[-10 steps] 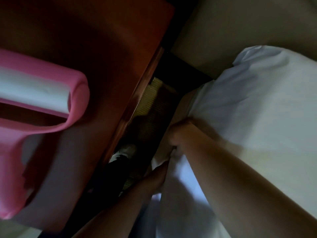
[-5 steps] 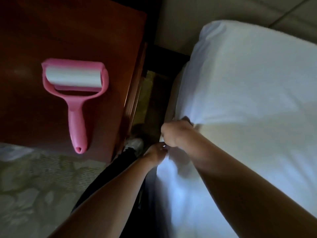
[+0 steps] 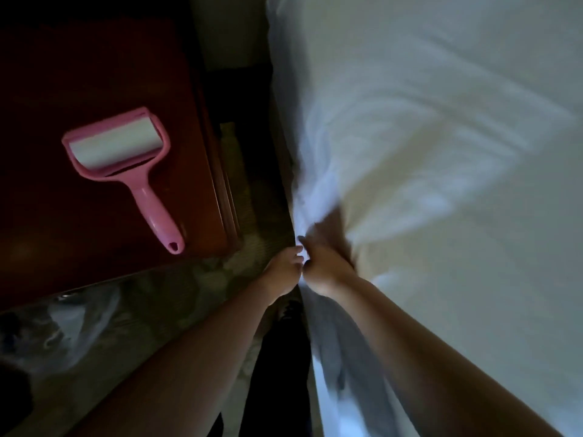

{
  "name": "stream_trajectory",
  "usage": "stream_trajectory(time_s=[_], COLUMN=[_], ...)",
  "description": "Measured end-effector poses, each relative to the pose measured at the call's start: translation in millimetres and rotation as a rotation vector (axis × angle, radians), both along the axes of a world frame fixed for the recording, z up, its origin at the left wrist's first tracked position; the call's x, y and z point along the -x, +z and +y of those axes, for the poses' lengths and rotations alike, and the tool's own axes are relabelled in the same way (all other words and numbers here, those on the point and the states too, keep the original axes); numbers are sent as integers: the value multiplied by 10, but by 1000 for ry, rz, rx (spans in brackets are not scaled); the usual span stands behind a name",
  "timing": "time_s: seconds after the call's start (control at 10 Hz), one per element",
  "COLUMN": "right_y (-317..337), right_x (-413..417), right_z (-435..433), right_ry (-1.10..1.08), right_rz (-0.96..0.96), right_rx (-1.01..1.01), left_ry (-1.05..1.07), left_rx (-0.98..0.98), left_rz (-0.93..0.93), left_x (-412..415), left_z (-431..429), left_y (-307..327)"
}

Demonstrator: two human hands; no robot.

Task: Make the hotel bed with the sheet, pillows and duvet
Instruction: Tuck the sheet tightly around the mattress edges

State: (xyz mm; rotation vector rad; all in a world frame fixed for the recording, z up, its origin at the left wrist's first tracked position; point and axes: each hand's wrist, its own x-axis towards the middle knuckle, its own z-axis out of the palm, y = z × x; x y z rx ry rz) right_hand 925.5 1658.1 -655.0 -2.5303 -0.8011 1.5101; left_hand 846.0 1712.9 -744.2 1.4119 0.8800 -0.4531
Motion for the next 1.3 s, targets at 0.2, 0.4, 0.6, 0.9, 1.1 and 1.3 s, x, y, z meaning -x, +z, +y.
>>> stream_trajectory(time_s=[0.2,0.4,0.6,0.9,1.1,1.3], right_y=[-1,-42,-411,-1176,-1655,-2148], right_x=[450,816,1135,1450,1462,1332], right_z=[-669,-1240,-1739,-1896,-1681,-1534], right_ry=[-479,-623,-712,-888,-766,-619], right_rz=[75,118,75,-60,-235,-467], right_rx=[17,-75,-203,-340,-425,-448], left_ry=[41,-22,-69,-137,-194,113], left_rx=[159,65,18,-3,-6,-95], left_rz=[120,70,37,-26,-221,-378], left_x=[240,353,447,474,291,25], left_z=[-189,-514,-766,-729,-555,-661], left_y=[244,265,140,-458,-858,-1285])
